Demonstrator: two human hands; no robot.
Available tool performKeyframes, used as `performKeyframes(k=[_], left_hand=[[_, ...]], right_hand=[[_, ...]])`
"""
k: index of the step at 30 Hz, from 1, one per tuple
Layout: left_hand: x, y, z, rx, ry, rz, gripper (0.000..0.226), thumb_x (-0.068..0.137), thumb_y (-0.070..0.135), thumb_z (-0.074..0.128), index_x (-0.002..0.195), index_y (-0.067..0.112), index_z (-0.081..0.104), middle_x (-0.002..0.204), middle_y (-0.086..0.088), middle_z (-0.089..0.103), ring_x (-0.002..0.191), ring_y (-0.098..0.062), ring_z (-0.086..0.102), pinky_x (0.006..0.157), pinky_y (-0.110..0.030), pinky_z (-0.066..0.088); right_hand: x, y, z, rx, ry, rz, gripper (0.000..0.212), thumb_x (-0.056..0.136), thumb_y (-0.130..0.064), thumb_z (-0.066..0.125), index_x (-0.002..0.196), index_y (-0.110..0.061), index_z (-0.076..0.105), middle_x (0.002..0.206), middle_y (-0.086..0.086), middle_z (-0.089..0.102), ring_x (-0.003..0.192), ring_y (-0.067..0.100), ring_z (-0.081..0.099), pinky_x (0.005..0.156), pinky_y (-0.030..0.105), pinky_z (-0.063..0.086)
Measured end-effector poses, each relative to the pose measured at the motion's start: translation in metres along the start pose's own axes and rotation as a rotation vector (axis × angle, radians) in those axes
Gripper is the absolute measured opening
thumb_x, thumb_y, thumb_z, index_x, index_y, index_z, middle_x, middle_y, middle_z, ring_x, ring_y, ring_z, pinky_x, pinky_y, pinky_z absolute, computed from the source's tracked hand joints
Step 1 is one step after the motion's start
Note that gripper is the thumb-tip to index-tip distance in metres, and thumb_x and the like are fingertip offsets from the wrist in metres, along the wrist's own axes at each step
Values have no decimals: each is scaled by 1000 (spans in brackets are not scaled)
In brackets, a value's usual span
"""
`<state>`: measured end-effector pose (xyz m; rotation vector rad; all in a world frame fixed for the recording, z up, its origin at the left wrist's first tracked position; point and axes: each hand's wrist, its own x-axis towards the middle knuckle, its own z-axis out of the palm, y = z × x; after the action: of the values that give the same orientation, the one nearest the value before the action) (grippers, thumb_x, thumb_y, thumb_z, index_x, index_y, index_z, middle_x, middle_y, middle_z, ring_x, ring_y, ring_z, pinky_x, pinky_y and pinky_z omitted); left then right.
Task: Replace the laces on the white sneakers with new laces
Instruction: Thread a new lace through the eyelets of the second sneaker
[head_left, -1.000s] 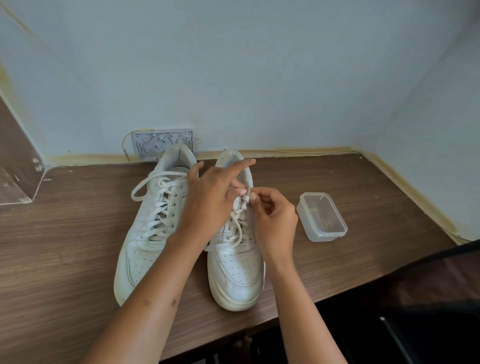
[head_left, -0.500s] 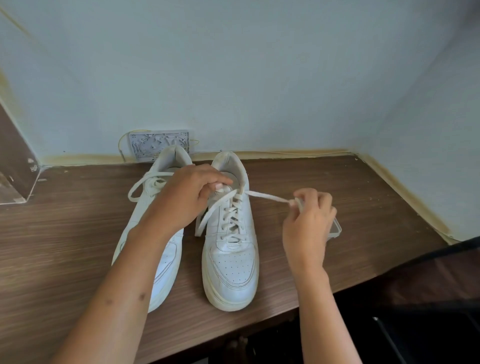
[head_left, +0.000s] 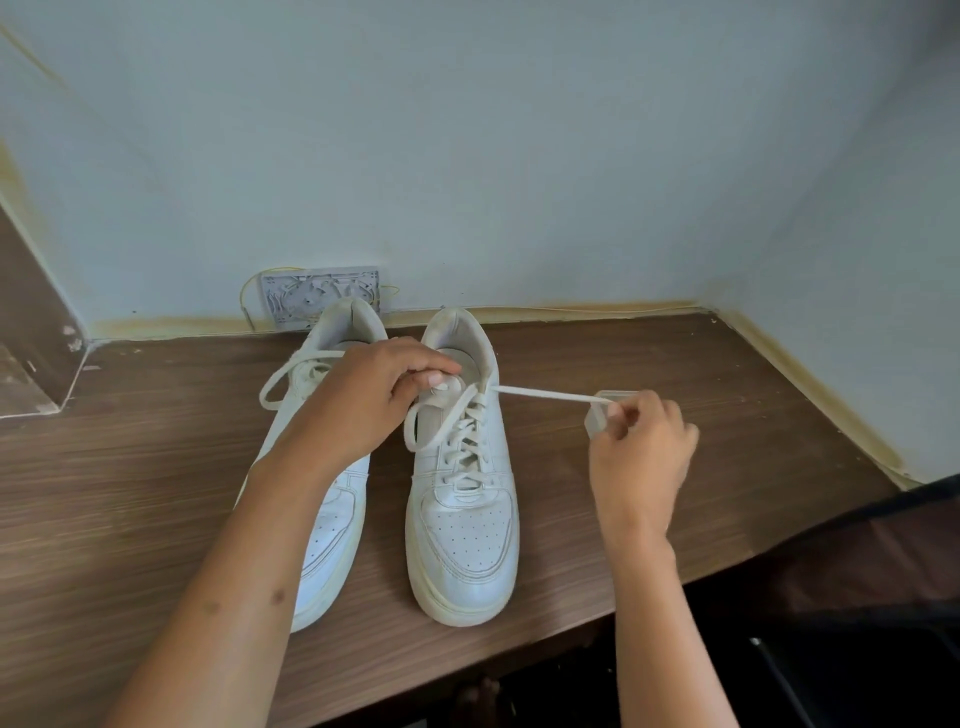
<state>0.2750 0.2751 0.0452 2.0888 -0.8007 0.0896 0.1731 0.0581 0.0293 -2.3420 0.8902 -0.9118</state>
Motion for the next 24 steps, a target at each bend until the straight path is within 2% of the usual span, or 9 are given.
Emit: performKeyframes(k=[1, 4, 6, 10, 12, 15, 19, 21, 24], left_hand=[[0, 0, 0, 0, 0, 3, 24, 97, 13, 58, 112, 24, 73, 109, 10, 70, 102, -5, 63, 89, -25, 50], [-1, 0, -1, 27, 23, 51, 20, 94, 14, 64, 108, 22, 75, 104, 9, 71, 97, -4, 63, 91, -19, 46], [1, -3, -3, 71, 49, 86, 14, 89, 21, 71, 101, 23, 76, 97, 10, 73, 91, -2, 63, 106, -23, 35], [2, -6, -3, 105, 73, 64, 12, 81, 21, 77, 92, 27, 76, 91, 13, 73, 87, 0, 64, 121, -34, 15], [1, -4, -2, 124, 75, 58, 15, 81, 16, 77, 92, 27, 76, 88, 11, 73, 83, -4, 65, 122, -31, 10], [-1, -2, -4, 149, 111, 38, 12, 82, 10, 76, 89, 20, 78, 83, 6, 74, 78, -9, 63, 119, -17, 2], [0, -1, -6, 174, 105, 21, 8, 82, 16, 76, 88, 21, 79, 82, 5, 73, 79, -9, 62, 116, -12, 1], [1, -2, -6, 178, 93, 16, 8, 82, 18, 77, 89, 22, 78, 84, 3, 73, 79, -12, 64, 119, -18, 5], [1, -2, -6, 191, 111, 18, 9, 82, 19, 77, 90, 19, 78, 82, 2, 73, 77, -14, 65, 116, -16, 5]], right_hand=[[0, 1, -1, -26, 20, 7, 6, 94, -8, 58, 96, -12, 61, 107, 8, 58, 94, 19, 38, 82, 42, 43], [-3, -9, 6, 11, -52, -122, 22, 96, -20, 59, 118, -16, 61, 121, 7, 52, 100, 15, 30, 87, 35, 37], [-13, -24, 16, 54, -179, -282, 26, 99, -30, 56, 123, -22, 61, 120, 0, 51, 98, 12, 29, 87, 31, 29], [-34, -39, 33, 142, -282, -392, 11, 100, -25, 54, 100, -21, 65, 96, -9, 61, 88, 15, 39, 78, 31, 37], [-32, -38, 30, 199, -254, -315, 12, 96, -14, 59, 86, -19, 63, 78, -11, 59, 82, 14, 41, 69, 27, 36], [-15, -23, 17, 208, -175, -138, 26, 91, 1, 56, 77, -20, 56, 72, -12, 54, 84, 15, 44, 62, 17, 34], [-1, 2, 6, 133, -69, -15, 17, 92, -1, 58, 87, -17, 62, 90, -5, 63, 95, 19, 49, 74, 12, 31], [-1, 3, 8, 72, -69, -66, 10, 95, -10, 61, 103, -14, 66, 105, -1, 65, 101, 20, 48, 82, 18, 29], [-8, -12, 15, 109, -185, -233, 28, 98, -27, 59, 124, -16, 62, 117, -5, 64, 105, 13, 44, 87, 24, 34]])
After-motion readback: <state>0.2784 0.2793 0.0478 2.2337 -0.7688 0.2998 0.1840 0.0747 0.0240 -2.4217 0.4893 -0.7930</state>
